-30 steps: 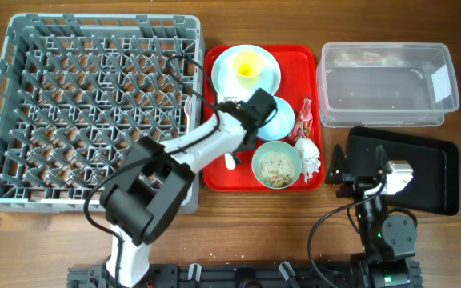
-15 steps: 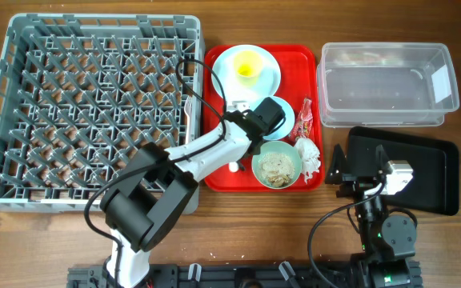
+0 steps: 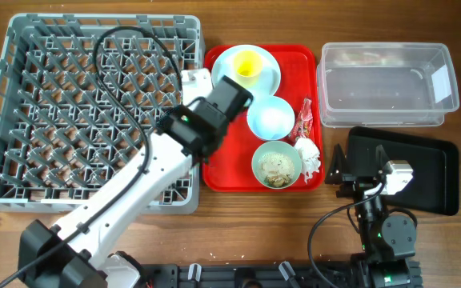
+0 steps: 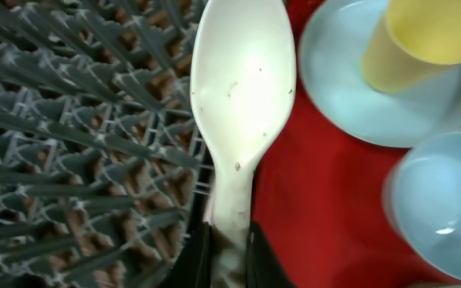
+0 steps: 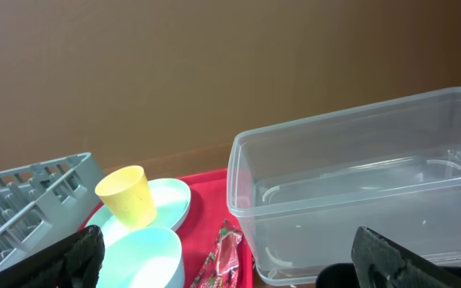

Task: Sort waste into correct bins and load items into the dishwasher rack
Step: 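Place the white spoon into the dish rack with the left gripper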

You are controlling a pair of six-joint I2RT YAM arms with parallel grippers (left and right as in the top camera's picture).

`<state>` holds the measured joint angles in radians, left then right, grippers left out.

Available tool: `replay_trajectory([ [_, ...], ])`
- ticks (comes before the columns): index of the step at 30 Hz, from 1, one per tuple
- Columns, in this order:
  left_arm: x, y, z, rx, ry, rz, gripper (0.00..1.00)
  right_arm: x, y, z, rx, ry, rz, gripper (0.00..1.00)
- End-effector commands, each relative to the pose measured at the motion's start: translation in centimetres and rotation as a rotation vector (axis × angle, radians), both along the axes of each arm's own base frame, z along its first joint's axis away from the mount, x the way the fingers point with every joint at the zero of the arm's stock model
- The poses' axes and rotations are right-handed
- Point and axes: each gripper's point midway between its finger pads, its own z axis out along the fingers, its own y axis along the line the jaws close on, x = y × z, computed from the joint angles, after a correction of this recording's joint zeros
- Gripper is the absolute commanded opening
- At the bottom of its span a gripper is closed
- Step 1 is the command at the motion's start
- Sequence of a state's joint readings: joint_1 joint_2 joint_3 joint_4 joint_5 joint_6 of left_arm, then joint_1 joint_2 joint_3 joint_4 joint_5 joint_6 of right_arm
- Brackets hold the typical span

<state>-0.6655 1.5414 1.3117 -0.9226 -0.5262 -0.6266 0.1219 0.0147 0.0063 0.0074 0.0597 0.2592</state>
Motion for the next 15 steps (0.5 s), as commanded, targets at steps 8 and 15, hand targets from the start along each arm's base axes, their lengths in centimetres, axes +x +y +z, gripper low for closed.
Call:
replay_trajectory([
  [8,0.4,4.2,-4.6,-0.035,0.28,-0.116,0.06,0.0,0.3,0.2,-0.007,-0.009,0.013,1.0],
  [15,1.0,4.8,-5.8,0.008,0.28,-0.092,0.39,0.0,0.3,0.2,-0.007,-0.009,0.013,1.0],
])
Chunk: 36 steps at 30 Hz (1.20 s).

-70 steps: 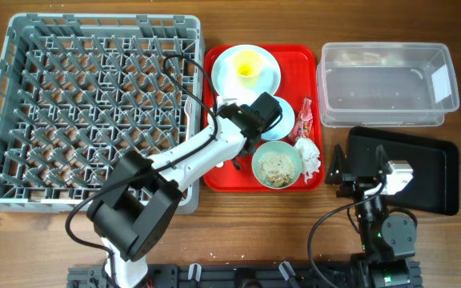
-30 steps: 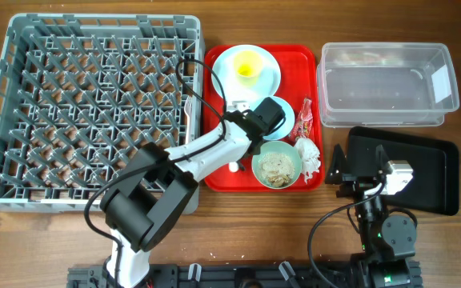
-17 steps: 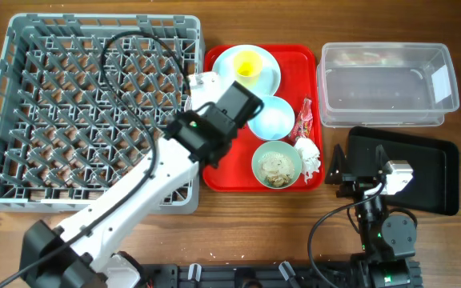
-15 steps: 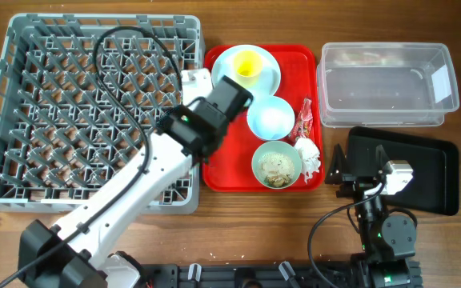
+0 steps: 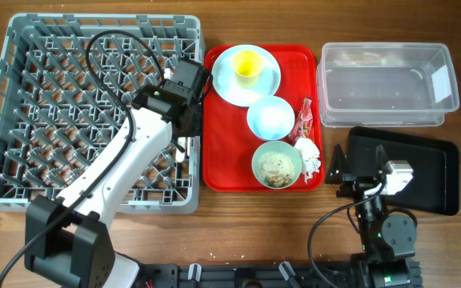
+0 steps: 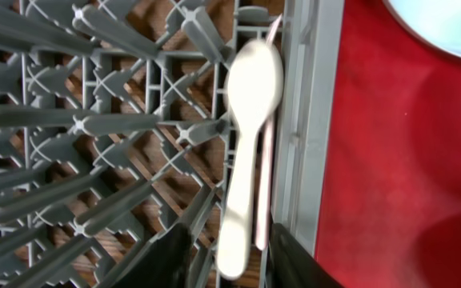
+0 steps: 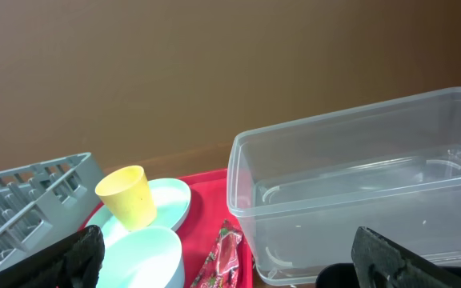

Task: Sort waste into correct bins and load items into the dishwasher rack
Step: 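Place the white spoon into the dish rack with the left gripper, then grasp the light-blue bowl on the tray with the left gripper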

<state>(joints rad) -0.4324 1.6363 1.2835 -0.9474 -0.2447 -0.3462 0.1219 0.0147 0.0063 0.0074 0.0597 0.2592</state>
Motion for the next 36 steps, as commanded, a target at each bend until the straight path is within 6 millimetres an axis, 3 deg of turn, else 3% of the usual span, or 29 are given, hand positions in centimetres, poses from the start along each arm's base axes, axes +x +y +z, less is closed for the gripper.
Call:
replay_trajectory([
  [1,1.0,1.1,0.7,0.051,-0.056,0.025,0.4,0.0,0.3,0.2,-0.007,-0.009,0.013,1.0],
  [3,1.7,1.1,2.5,0.032,-0.117,0.086,0.39,0.0,0.3,0.2,-0.007,-0.009,0.013,1.0],
  [4,1.7,-0.1,3.7,-0.047,-0.124,0.079,0.36,0.0,0.3,0.2,-0.007,-0.009,0.013,1.0],
  [5,1.8,-2.0,5.0,-0.148,-0.132,0.045,0.34,0.0,0.3,0.2,-0.007,-0.009,0.013,1.0],
  [7,1.8,-8.4,7.4,-0.444,-0.136,-0.093,0.23,0.0,0.3,0.2,-0.007,-0.009,0.013,1.0],
  [8,1.9,-9.6,7.3,-0.481,-0.135,-0.096,0.23,0.0,0.3,0.2,-0.007,-0.009,0.013,1.0],
  [10,2.6,-11.9,5.7,-0.472,-0.135,-0.111,0.29,0.0,0.3,0.2,-0.007,-0.009,0.013,1.0],
  [14,2.9,-15.7,-2.0,-0.42,-0.023,-0.114,0.31,0.0,0.3,0.2,-0.007,-0.009,0.013,1.0],
  [16,3.4,-16.2,-4.9,-0.401,0.004,-0.104,0.31,0.0,0.3,0.2,-0.007,-0.009,0.013,1.0],
  [18,3.6,-16.4,-6.4,-0.392,0.018,-0.102,0.31,0.0,0.3,0.2,-0.007,-0.009,0.013,1.0],
  [21,3.7,-15.7,-7.1,-0.351,0.017,-0.087,0.3,0.0,0.3,0.2,-0.007,-0.009,0.013,1.0],
  [23,3.9,-12.9,-7.5,-0.209,-0.008,-0.039,0.27,0.0,0.3,0.2,-0.007,-0.009,0.013,1.0],
  [26,3.7,-10.5,-7.6,-0.09,-0.018,-0.005,0.25,0.0,0.3,0.2,-0.007,-0.009,0.013,1.0],
  [30,4.0,-9.7,-5.0,-0.072,-0.078,0.007,0.25,0.0,0.3,0.2,-0.007,-0.009,0.013,1.0],
  [33,4.3,-8.8,0.2,-0.093,-0.192,0.026,0.25,0.0,0.3,0.2,-0.007,-0.009,0.013,1.0],
  [34,3.9,-9.5,2.3,-0.147,-0.225,0.011,0.25,0.0,0.3,0.2,-0.007,-0.009,0.013,1.0],
  [36,2.7,-11.7,3.8,-0.276,-0.195,-0.052,0.25,0.0,0.3,0.2,-0.007,-0.009,0.013,1.0],
])
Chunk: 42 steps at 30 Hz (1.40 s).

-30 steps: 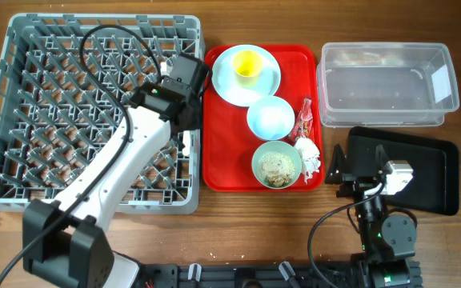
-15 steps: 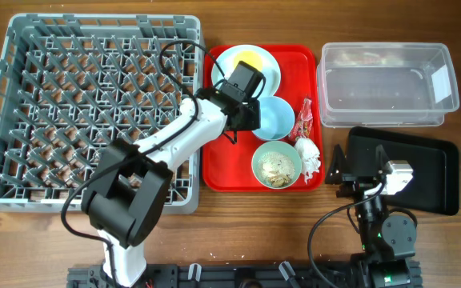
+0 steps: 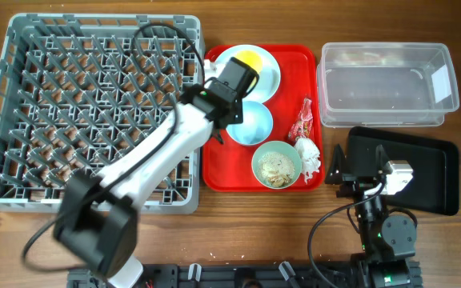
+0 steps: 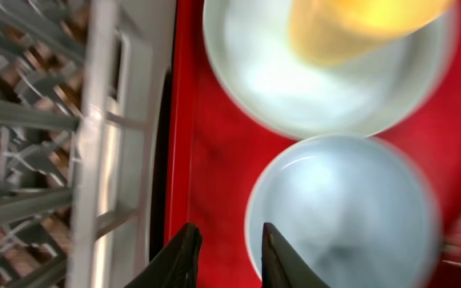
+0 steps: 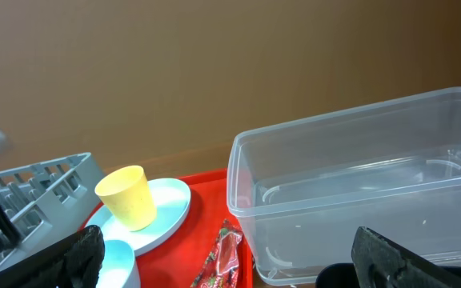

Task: Sort waste into correct bins and load items into the dishwasher rack
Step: 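Grasp the light-blue bowl on the tray with the left gripper, then set the light-blue bowl upside down in the dish rack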

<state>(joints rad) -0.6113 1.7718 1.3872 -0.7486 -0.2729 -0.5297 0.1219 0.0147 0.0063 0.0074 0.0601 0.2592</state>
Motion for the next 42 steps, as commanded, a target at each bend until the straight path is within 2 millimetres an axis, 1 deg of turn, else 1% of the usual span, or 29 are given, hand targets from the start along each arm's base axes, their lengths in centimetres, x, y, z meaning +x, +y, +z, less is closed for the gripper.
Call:
replay_trajectory([
  [1,-1.8,-4.8,4.1,-0.256,0.004,-0.136,0.2,0.0,0.3,0.2,-0.007,-0.009,0.013,1.0],
  [2,-2.2,-6.3,4.3,-0.316,0.021,-0.183,0.16,0.0,0.3,0.2,-0.007,-0.009,0.013,1.0],
  [3,-2.3,-7.6,4.1,-0.345,0.023,-0.212,0.13,0.0,0.3,0.2,-0.007,-0.009,0.013,1.0],
  [5,-2.3,-9.2,3.3,-0.335,0.011,-0.272,0.1,0.0,0.3,0.2,-0.007,-0.009,0.013,1.0],
  [6,-2.4,-10.9,2.1,-0.319,0.004,-0.333,0.11,0.0,0.3,0.2,-0.007,-0.009,0.013,1.0],
  [7,-2.5,-11.7,1.4,-0.311,0.004,-0.353,0.13,0.0,0.3,0.2,-0.007,-0.009,0.013,1.0],
  [8,-2.4,-12.4,0.2,-0.279,-0.008,-0.356,0.2,0.0,0.3,0.2,-0.007,-0.009,0.013,1.0],
  [9,-2.1,-12.7,-1.1,-0.237,-0.02,-0.347,0.25,0.0,0.3,0.2,-0.007,-0.009,0.013,1.0],
  [10,-1.9,-13.0,-2.3,-0.204,-0.027,-0.341,0.25,0.0,0.3,0.2,-0.007,-0.009,0.013,1.0],
  [12,-2.1,-13.9,-4.5,-0.182,-0.011,-0.362,0.25,0.0,0.3,0.2,-0.007,-0.009,0.013,1.0],
  [13,-2.0,-14.1,-5.1,-0.172,-0.011,-0.378,0.25,0.0,0.3,0.2,-0.008,-0.009,0.013,1.0],
  [15,-1.3,-13.1,-6.6,-0.102,-0.02,-0.342,0.24,0.0,0.3,0.2,-0.007,-0.009,0.013,1.0],
  [16,-1.1,-12.8,-6.9,-0.082,-0.024,-0.333,0.24,0.0,0.3,0.2,-0.007,-0.009,0.013,1.0],
  [21,-1.3,-12.6,-7.9,-0.068,-0.007,-0.331,0.22,0.0,0.3,0.2,-0.007,-0.009,0.013,1.0],
  [24,-1.5,-12.4,-9.3,-0.05,0.016,-0.331,0.14,0.0,0.3,0.2,-0.007,-0.009,0.013,1.0],
  [26,-0.9,-11.9,-9.1,-0.016,-0.011,-0.309,0.04,0.0,0.3,0.2,-0.007,-0.009,0.013,1.0],
  [27,0.0,-11.1,-8.0,0.018,-0.062,-0.277,0.04,0.0,0.3,0.2,-0.007,-0.009,0.013,1.0],
  [29,0.6,-10.8,-5.4,0.021,-0.119,-0.255,0.04,0.0,0.3,0.2,-0.007,-0.009,0.013,1.0],
  [30,0.6,-10.8,-3.4,-0.001,-0.145,-0.253,0.04,0.0,0.3,0.2,-0.007,-0.009,0.013,1.0],
  [31,0.3,-10.8,-0.8,-0.033,-0.17,-0.255,0.04,0.0,0.3,0.2,-0.007,-0.009,0.013,1.0],
  [33,-1.1,-10.8,3.7,-0.116,-0.191,-0.286,0.04,0.0,0.3,0.2,-0.007,-0.009,0.013,1.0],
  [34,-2.2,-9.9,8.0,-0.166,-0.243,-0.289,0.04,0.0,0.3,0.2,-0.007,-0.009,0.013,1.0],
  [35,-2.6,-9.3,10.0,-0.188,-0.272,-0.286,0.04,0.0,0.3,0.2,-0.007,-0.009,0.013,1.0],
  [37,-3.2,-7.4,14.5,-0.239,-0.356,-0.261,0.04,0.0,0.3,0.2,-0.007,-0.009,0.013,1.0],
  [38,-2.5,-4.9,17.3,-0.232,-0.44,-0.191,0.04,0.0,0.3,0.2,-0.007,-0.009,0.013,1.0],
  [39,-1.8,-2.8,18.9,-0.21,-0.502,-0.13,0.04,0.0,0.3,0.2,-0.007,-0.009,0.013,1.0],
  [40,-1.2,-1.5,20.1,-0.212,-0.537,-0.101,0.04,0.0,0.3,0.2,-0.007,-0.009,0.013,1.0],
  [41,-0.7,-0.7,20.7,-0.256,-0.541,-0.1,0.04,0.0,0.3,0.2,-0.007,-0.009,0.013,1.0],
  [42,0.0,-0.3,20.7,-0.332,-0.506,-0.129,0.04,0.0,0.3,0.2,-0.007,-0.009,0.013,1.0],
])
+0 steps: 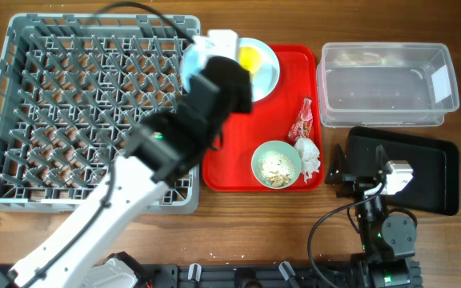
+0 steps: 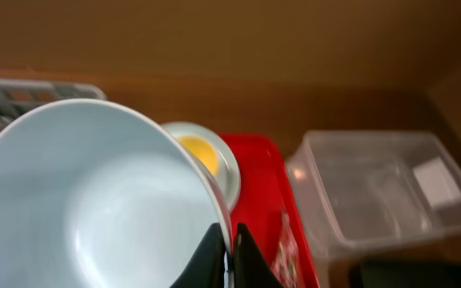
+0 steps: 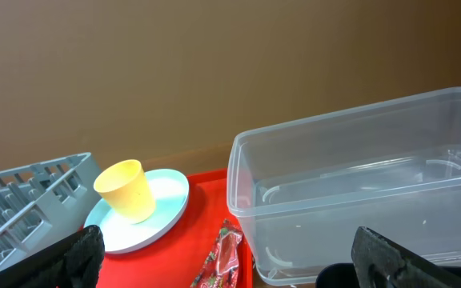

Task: Sort waste into correct bins and load items into the dishwasher rack
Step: 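Set the light-blue bowl upside down in the dish rack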

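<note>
My left gripper [image 2: 228,240] is shut on the rim of a pale blue bowl [image 2: 94,200], held tilted high above the table. From overhead the bowl [image 1: 190,66] shows beside the arm, over the grey dishwasher rack [image 1: 54,104] and its edge nearest the red tray [image 1: 230,172]. On the tray are a plate [image 1: 266,72] with a yellow cup [image 1: 249,58], a bowl of food scraps [image 1: 276,165], a red wrapper [image 1: 303,120] and a crumpled tissue [image 1: 309,156]. My right gripper [image 3: 238,272] rests open and empty at the table's right front.
A clear plastic bin [image 1: 386,80] stands at the back right, with a black bin [image 1: 422,164] in front of it. My left arm [image 1: 134,192] crosses the rack's right side and hides part of it.
My left gripper stood open at the blue bowl's rim on the tray. It is now shut on that rim, and the bowl is off the tray, high by the rack's far right corner.
My left gripper held a white spoon over the rack's right edge. Then the spoon lay in the rack with the gripper open above it. Then the gripper was open at the blue bowl on the tray, and now it holds that bowl aloft. The right arm stayed still.
</note>
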You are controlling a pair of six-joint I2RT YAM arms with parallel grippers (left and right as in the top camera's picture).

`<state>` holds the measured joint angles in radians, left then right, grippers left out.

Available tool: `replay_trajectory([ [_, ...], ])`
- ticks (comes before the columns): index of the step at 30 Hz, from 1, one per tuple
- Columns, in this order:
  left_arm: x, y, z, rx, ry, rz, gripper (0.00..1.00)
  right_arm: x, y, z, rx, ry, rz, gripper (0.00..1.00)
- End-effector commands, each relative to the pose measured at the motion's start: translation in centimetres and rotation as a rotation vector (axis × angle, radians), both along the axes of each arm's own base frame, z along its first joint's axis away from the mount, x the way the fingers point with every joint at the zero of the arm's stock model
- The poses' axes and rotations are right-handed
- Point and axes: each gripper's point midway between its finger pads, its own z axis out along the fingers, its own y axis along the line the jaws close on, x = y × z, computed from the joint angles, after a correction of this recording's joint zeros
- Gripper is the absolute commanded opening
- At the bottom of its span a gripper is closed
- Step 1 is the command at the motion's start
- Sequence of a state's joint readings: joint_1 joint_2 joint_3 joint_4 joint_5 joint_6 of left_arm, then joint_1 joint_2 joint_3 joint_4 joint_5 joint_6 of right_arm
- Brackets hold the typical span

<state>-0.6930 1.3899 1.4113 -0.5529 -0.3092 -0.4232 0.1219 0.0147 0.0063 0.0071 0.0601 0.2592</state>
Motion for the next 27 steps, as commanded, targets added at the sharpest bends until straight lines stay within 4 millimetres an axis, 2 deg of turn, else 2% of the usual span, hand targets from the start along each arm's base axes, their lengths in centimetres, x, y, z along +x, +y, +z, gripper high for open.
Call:
replay_trajectory([
  [1,2.5,3.0,0.3,-0.14,0.062,-0.036,0.04,0.0,0.3,0.2,-0.007,-0.01,0.013,1.0],
  [2,3.9,4.4,-0.2,-0.259,0.126,-0.089,0.04,0.0,0.3,0.2,-0.007,-0.009,0.013,1.0],
  [3,4.6,4.8,-0.1,-0.349,0.154,-0.173,0.04,0.0,0.3,0.2,-0.007,-0.01,0.013,1.0],
  [4,5.4,5.4,0.2,-0.512,0.21,-0.28,0.04,0.0,0.3,0.2,-0.007,-0.01,0.013,1.0],
  [6,7.4,7.8,0.0,-0.779,0.31,-0.422,0.04,0.0,0.3,0.2,-0.007,-0.01,0.013,1.0],
  [7,8.9,9.5,-1.2,-0.915,0.394,-0.457,0.04,0.0,0.3,0.2,-0.007,-0.009,0.013,1.0],
  [8,10.6,11.0,-4.0,-1.041,0.513,-0.489,0.04,0.0,0.3,0.2,-0.007,-0.01,0.013,1.0],
  [9,11.0,11.2,-5.2,-1.073,0.556,-0.505,0.04,0.0,0.3,0.2,-0.007,-0.01,0.013,1.0],
  [11,11.8,11.3,-9.5,-1.14,0.684,-0.548,0.04,0.0,0.3,0.2,-0.007,-0.01,0.013,1.0],
  [14,12.9,11.9,-13.0,-1.168,0.722,-0.498,0.04,0.0,0.3,0.2,-0.007,-0.01,0.013,1.0],
  [16,13.6,12.5,-14.2,-1.166,0.702,-0.463,0.04,0.0,0.3,0.2,-0.007,-0.009,0.013,1.0],
  [19,14.3,13.8,-14.1,-1.161,0.657,-0.434,0.05,0.0,0.3,0.2,-0.007,-0.01,0.013,1.0],
  [20,14.4,14.5,-14.1,-1.162,0.645,-0.426,0.09,0.0,0.3,0.2,-0.007,-0.01,0.013,1.0],
  [21,14.4,15.0,-14.1,-1.149,0.618,-0.43,0.64,0.0,0.3,0.2,-0.007,-0.009,0.013,1.0],
  [22,14.6,15.8,-14.1,-1.141,0.593,-0.426,1.0,0.0,0.3,0.2,-0.007,-0.009,0.013,1.0],
  [24,14.9,17.1,-14.2,-1.146,0.572,-0.393,1.0,0.0,0.3,0.2,-0.007,-0.009,0.013,1.0],
  [27,15.4,20.1,-14.1,-1.154,0.525,-0.33,1.0,0.0,0.3,0.2,-0.007,-0.009,0.013,1.0],
])
